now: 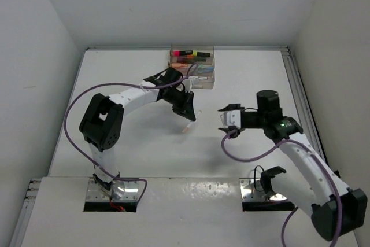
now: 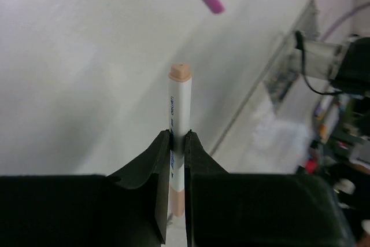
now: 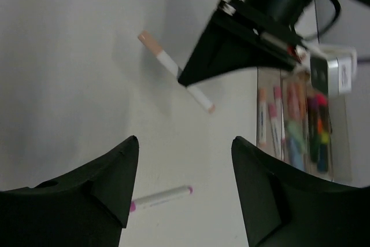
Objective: Sort the stationery into containers
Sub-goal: Pick up the pen from the center of the board, then place the pen in the storage box.
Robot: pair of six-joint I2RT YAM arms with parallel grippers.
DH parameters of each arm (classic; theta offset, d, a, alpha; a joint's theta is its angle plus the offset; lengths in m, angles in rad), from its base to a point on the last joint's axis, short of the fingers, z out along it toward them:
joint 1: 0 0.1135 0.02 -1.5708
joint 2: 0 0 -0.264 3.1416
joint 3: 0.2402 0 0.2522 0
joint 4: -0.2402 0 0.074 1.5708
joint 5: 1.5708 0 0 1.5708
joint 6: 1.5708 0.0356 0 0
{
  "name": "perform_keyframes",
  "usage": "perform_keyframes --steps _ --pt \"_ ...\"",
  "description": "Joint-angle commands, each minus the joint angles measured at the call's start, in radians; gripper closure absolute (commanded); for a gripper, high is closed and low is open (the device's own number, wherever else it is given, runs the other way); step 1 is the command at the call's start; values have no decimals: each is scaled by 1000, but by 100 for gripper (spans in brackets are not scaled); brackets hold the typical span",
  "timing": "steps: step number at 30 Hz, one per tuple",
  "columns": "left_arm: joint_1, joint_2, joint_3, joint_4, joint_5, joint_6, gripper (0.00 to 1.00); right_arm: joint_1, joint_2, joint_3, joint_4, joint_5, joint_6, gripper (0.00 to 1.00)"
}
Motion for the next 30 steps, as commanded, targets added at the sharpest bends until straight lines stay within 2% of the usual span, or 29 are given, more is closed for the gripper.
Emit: perform_keyframes --steps 1,6,15,19,24,25,26,28,30 --pt "19 -44 -45 77 292 -101 100 173 58 -6 94 51 -234 35" --pt "36 -54 -109 200 426 -228 100 357 204 28 205 143 -331 35" --pt "76 -66 -157 321 515 -348 100 508 358 77 220 247 -456 40" --pt "74 -75 -166 338 524 -365 100 526 396 82 271 277 -471 47" --pt "73 -89 -177 369 541 -382 100 541 457 99 328 312 -486 69" --pt "74 -95 -175 369 541 -372 98 537 464 106 337 323 -480 80" --pt "77 -100 -175 367 541 -363 92 535 473 114 348 329 -476 85" --pt "109 -116 -168 349 509 -322 54 520 477 131 366 332 -451 96" --pt "148 -132 -142 291 447 -258 30 511 479 128 401 341 -445 100"
